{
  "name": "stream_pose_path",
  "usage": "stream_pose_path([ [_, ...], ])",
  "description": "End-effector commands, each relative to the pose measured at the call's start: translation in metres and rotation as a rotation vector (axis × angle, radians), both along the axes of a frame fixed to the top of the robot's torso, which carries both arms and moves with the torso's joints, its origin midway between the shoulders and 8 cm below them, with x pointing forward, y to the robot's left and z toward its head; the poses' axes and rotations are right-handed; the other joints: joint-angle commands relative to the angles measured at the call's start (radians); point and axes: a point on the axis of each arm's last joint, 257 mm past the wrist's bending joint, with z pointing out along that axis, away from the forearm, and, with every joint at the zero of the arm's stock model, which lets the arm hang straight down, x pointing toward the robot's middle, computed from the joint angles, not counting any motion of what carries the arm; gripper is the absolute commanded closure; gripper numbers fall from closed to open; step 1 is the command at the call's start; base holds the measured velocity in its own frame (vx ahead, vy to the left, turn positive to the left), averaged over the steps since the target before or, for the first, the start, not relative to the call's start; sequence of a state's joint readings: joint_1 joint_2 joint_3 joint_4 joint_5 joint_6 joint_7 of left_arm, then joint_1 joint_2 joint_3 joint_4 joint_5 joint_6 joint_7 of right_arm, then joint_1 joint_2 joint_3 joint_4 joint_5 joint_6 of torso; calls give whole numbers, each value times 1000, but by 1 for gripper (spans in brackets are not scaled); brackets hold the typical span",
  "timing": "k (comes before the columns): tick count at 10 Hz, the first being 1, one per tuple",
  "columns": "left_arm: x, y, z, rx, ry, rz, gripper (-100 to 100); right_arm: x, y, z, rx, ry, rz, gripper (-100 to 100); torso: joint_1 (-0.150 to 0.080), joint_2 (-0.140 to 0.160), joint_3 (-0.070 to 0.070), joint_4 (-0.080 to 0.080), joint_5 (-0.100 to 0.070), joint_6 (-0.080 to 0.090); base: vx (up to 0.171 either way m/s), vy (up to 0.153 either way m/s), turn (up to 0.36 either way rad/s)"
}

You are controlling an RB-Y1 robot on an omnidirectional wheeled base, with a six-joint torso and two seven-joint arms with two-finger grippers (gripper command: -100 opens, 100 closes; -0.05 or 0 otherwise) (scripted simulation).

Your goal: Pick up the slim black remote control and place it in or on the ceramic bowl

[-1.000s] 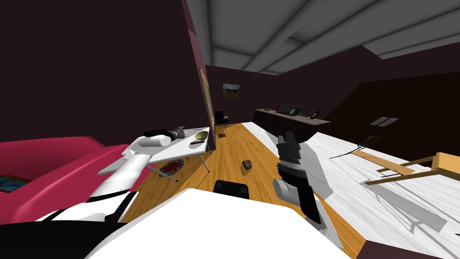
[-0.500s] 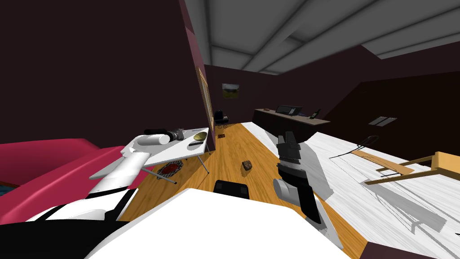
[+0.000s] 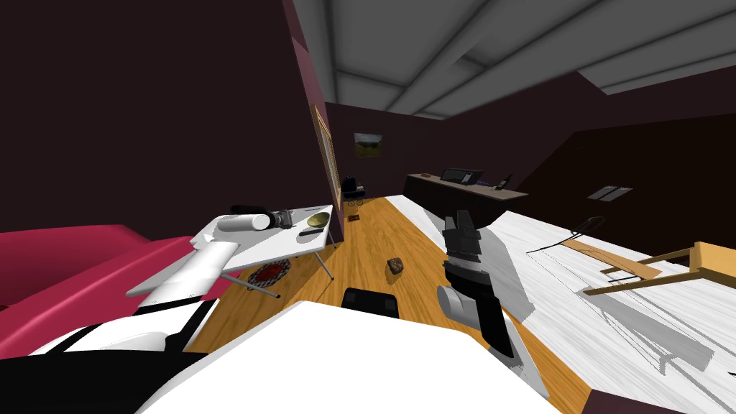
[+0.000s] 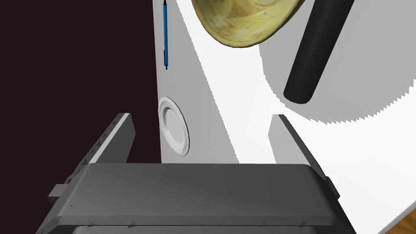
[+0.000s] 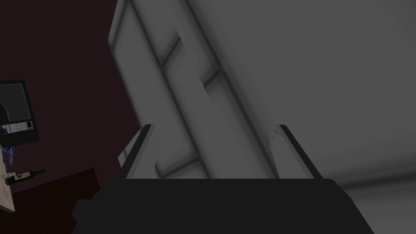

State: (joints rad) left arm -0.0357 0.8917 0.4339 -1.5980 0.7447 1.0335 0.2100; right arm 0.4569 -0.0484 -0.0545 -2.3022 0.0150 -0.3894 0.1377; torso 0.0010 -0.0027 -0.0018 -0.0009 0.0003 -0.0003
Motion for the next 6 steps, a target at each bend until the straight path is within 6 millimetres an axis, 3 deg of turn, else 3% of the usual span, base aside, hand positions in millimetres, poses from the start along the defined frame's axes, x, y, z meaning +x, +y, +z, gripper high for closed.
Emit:
stream_pose_path([
  [1, -10, 3, -13, -28, 56, 14, -100, 0, 0, 0, 0, 0, 0, 0, 0, 0, 0, 0, 0, 0, 53, 8, -46],
  [6, -38, 5, -47, -96, 216, 40, -100, 0, 0, 0, 0, 0, 0, 0, 1, -1, -1, 0, 0, 0, 60, 18, -26],
])
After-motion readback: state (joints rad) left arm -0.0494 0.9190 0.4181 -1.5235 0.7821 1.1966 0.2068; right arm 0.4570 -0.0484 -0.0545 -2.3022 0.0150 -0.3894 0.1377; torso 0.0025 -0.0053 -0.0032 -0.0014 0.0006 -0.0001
